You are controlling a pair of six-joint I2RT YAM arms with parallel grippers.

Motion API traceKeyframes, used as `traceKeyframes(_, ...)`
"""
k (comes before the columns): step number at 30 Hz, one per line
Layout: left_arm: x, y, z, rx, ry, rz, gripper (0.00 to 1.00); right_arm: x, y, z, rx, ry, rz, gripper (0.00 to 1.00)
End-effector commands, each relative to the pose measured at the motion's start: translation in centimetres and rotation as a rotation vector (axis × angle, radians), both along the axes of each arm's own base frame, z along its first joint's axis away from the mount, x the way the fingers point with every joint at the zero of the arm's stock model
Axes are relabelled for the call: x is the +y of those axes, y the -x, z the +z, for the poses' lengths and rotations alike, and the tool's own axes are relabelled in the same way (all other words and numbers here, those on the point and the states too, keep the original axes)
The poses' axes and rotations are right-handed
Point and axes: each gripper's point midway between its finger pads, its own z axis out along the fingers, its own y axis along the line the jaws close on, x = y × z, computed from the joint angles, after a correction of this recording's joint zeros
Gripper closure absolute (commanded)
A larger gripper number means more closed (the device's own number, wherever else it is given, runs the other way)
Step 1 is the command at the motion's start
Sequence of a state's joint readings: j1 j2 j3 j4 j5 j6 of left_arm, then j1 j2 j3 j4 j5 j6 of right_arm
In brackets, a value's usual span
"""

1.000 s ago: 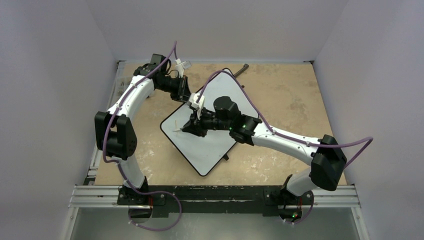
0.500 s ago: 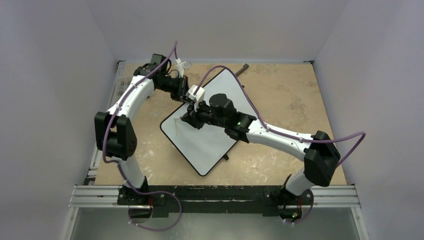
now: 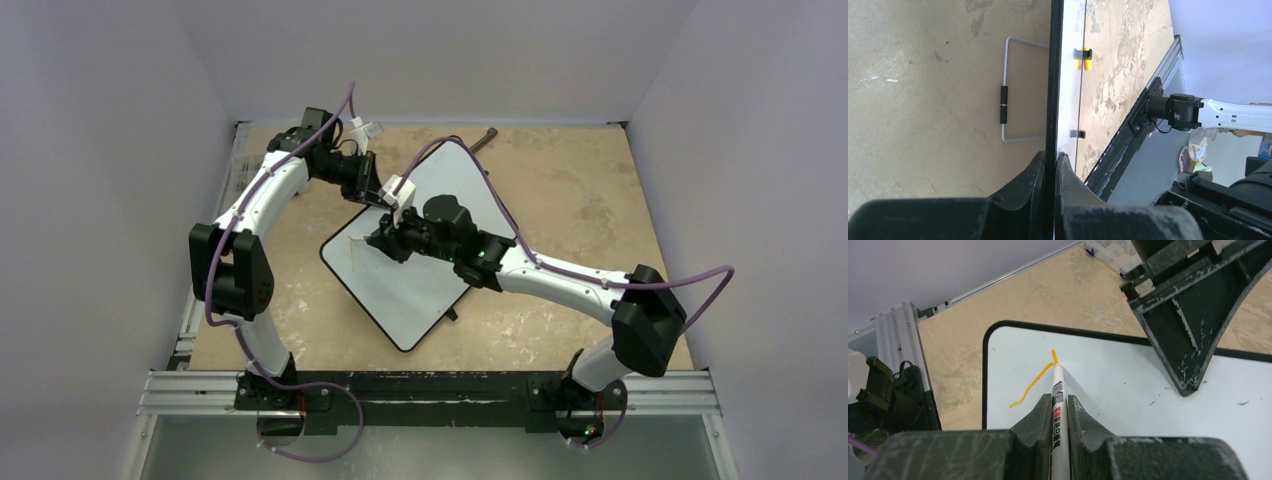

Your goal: Write a sentence on the whiteboard

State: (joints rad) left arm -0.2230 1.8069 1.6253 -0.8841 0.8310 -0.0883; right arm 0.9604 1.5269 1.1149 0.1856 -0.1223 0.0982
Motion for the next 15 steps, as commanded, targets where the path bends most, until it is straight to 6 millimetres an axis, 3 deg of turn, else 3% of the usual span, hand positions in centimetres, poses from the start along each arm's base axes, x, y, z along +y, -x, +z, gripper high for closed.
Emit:
traceKeyframes(1,1.3,-1.3,-0.4,-0.071,-0.123,0.058,1.00,-1.8,0.3,-2.0,0.037,0.032,-0.054,1.00)
traceKeyframes(15,1.2,-1.2,-0.3,-0.073,-0.121,0.056,1.00,-2.9,1.0,-2.9,0.064,0.033,-0.070,1.00)
